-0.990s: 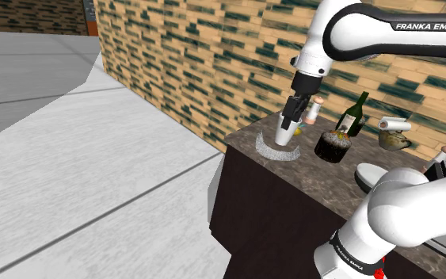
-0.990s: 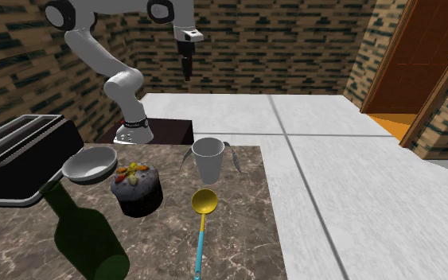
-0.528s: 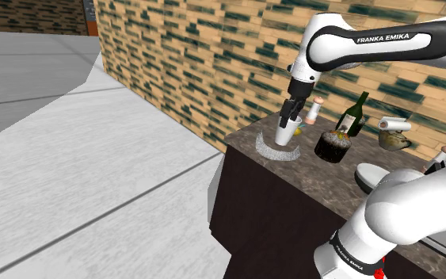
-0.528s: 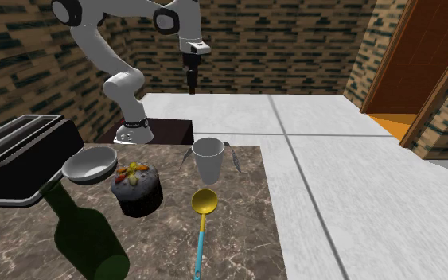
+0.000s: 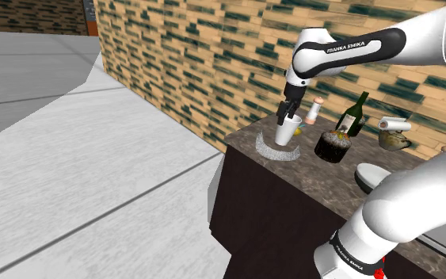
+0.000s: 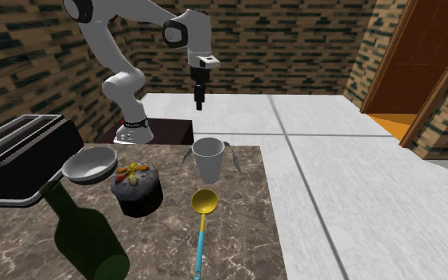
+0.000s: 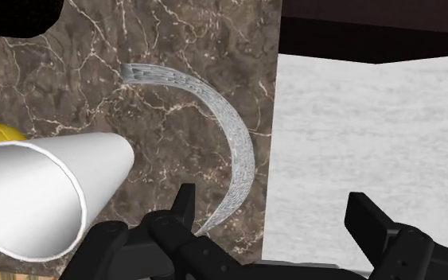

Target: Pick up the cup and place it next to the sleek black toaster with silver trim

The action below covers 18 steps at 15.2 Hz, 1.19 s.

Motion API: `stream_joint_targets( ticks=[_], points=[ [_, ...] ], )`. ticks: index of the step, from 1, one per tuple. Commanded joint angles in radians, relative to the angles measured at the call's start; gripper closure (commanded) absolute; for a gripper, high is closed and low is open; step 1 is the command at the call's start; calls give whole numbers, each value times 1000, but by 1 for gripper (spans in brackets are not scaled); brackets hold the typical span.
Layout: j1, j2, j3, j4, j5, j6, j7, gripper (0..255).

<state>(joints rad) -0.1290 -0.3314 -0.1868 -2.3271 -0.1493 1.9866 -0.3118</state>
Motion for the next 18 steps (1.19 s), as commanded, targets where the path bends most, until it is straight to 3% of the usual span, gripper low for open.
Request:
stream_joint_targets(
  ticks=[1,12,18],
  points=[
    [-15,64,-24,34,-14,35,-24,0],
    [-87,397,-118,284,-17,151,-138,0],
    [-96,436,-123,246,-11,227,-143,0]
  ],
)
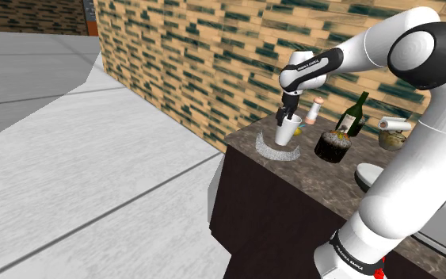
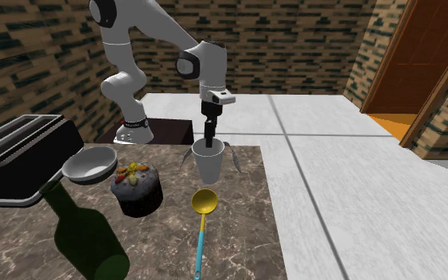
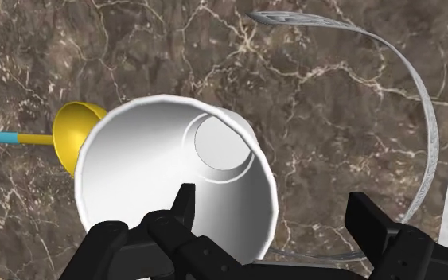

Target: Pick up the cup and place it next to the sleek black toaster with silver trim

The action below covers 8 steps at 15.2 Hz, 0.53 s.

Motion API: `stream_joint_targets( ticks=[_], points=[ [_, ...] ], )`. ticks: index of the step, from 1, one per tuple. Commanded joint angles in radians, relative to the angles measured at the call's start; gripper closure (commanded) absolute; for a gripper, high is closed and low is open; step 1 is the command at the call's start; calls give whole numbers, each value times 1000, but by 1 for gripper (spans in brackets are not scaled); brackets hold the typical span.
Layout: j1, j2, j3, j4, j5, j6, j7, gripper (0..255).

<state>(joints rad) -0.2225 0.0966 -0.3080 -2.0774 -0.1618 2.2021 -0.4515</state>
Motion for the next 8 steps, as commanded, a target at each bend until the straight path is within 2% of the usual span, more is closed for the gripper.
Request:
stream_joint_targets(
  ticks=[1,8],
  points=[
    [-4,15,-2,-9,3,24,-4,0],
    [-5,19,-3,-12,4,32,-5,0]
  ],
)
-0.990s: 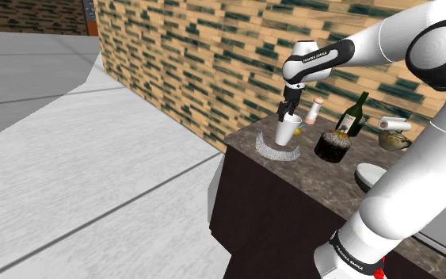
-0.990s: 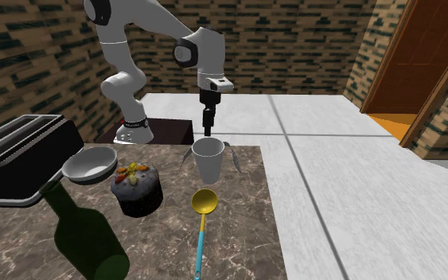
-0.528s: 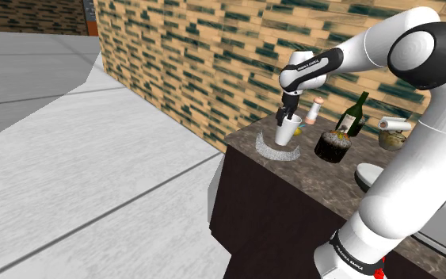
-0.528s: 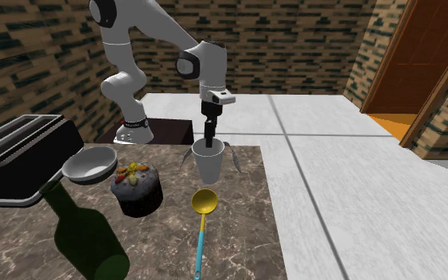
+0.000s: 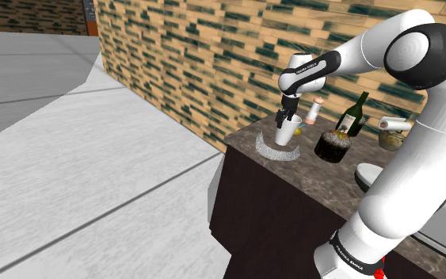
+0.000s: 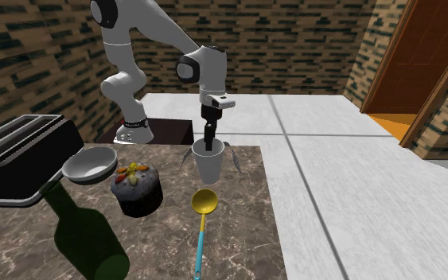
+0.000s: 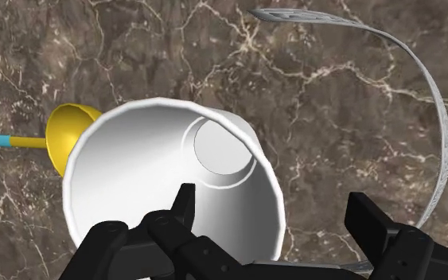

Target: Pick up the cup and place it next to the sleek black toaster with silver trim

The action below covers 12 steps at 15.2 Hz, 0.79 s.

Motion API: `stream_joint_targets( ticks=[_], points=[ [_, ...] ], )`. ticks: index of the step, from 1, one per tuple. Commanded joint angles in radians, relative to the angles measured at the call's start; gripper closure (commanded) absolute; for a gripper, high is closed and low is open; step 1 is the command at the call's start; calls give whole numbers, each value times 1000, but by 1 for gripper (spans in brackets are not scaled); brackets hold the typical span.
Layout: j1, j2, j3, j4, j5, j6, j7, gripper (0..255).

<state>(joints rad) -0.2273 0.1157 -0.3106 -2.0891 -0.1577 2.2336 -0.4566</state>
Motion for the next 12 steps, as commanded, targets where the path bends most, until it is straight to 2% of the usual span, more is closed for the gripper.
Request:
stream_joint_targets(
  ticks=[1,2,12],
  points=[
    [0,0,0,0,0,0,0,0],
    [0,0,0,0,0,0,0,255],
    [1,-7,0,6,-1,-12,-1,255]
  ],
)
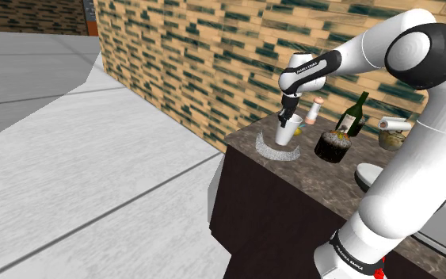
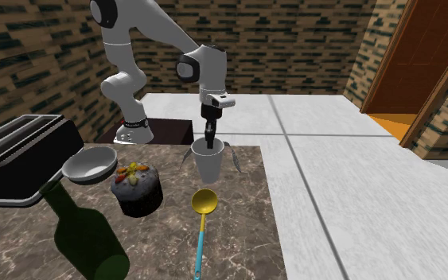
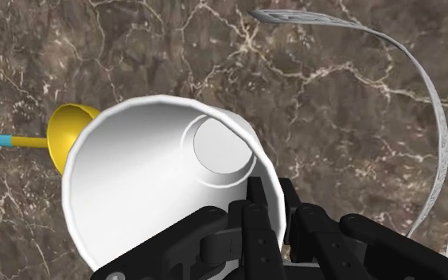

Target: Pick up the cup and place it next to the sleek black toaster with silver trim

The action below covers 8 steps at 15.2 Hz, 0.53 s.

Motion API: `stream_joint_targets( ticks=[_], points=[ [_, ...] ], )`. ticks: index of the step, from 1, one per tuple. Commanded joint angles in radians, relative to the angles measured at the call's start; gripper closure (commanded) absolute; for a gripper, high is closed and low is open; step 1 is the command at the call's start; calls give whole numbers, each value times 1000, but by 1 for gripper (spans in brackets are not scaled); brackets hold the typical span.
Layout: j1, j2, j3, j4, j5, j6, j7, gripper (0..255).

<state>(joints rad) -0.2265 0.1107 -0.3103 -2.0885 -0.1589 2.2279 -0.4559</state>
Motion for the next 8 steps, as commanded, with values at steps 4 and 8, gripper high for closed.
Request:
stream_joint_targets(
  ticks=[4,8],
  points=[
    [2,-27,0,32,-3,-57,-4,255],
    [4,-49,1,62,-6,-108,-8,255]
  ],
)
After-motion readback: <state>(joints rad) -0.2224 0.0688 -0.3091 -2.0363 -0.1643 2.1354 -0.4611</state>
